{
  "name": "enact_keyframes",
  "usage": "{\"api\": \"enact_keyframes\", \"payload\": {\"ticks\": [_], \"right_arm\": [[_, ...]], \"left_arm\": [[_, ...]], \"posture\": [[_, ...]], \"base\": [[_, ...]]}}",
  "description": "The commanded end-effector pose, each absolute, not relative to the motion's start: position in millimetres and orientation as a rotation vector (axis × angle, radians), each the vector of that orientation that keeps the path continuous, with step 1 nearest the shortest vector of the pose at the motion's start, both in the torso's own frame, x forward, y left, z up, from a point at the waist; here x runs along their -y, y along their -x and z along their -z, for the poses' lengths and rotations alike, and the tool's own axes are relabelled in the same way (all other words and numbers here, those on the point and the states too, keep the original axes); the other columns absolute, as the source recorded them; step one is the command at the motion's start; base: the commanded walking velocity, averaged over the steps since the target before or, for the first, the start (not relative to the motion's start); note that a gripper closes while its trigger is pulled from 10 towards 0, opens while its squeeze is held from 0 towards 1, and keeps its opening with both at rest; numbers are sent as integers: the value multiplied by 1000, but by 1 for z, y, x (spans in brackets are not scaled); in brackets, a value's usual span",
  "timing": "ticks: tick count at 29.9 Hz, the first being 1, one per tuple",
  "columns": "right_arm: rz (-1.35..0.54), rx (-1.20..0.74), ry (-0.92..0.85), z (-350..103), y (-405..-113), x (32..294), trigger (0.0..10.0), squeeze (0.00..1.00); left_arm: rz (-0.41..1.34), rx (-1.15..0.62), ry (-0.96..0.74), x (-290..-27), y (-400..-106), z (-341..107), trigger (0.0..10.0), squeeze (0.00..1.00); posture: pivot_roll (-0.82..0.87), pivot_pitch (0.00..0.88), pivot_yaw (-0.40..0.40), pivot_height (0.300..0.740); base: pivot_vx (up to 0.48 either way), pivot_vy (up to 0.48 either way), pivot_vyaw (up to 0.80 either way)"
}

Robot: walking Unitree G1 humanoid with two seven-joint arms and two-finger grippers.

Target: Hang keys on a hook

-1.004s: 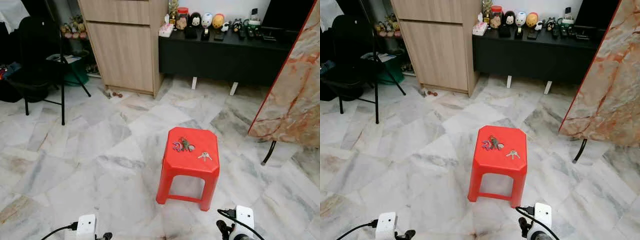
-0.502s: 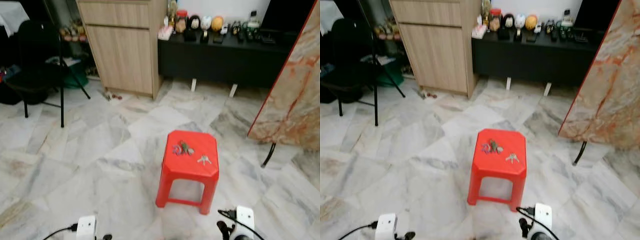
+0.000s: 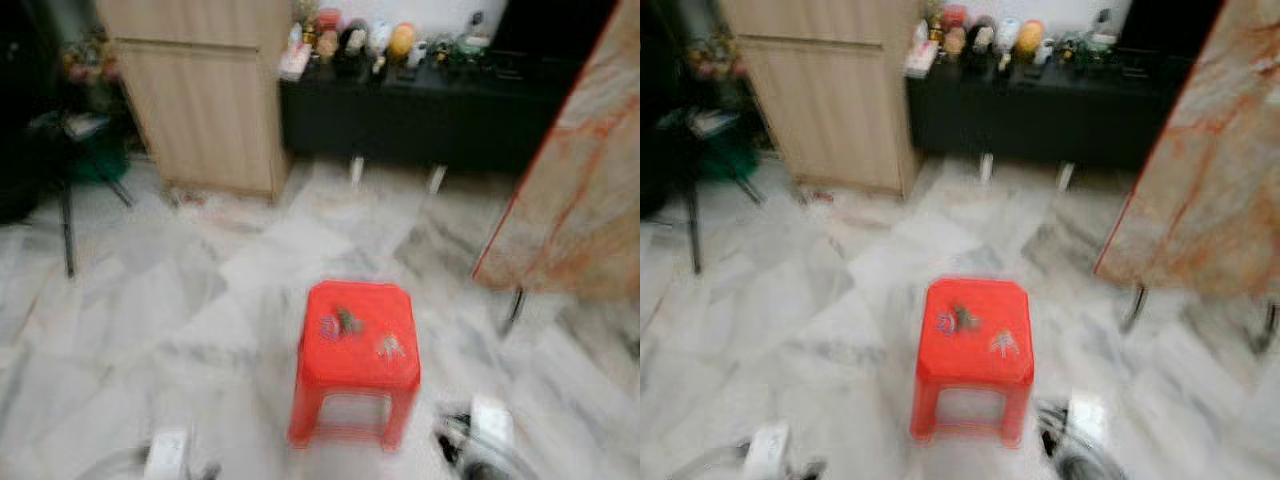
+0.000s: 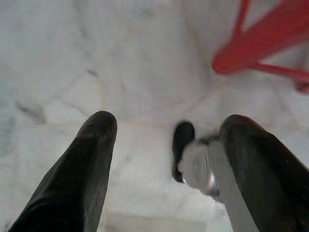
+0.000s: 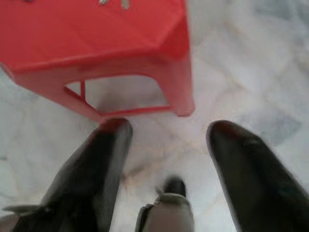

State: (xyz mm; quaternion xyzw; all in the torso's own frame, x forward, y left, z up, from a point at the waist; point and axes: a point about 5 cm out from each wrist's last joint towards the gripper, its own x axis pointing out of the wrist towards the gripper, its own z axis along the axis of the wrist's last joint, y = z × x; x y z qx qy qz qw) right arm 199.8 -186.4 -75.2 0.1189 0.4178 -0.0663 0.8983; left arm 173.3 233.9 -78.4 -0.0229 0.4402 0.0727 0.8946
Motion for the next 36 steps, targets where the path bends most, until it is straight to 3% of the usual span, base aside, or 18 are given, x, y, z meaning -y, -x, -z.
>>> {"api": "enact_keyframes", "payload": {"ticks": [1,36], "right_arm": [[173,-895,-237,80,-188,197,10000,0],[167,-897,-231,80,-189,198,10000,0]], "left_arm": [[-145,-919,62,-228,-172,81,10000,0],[-143,-922,61,-227,-172,81,10000,0]], "posture": [[62,57,13,740],[62,50,10,740]], "base": [[0,0,0],[0,0,-47]]}}
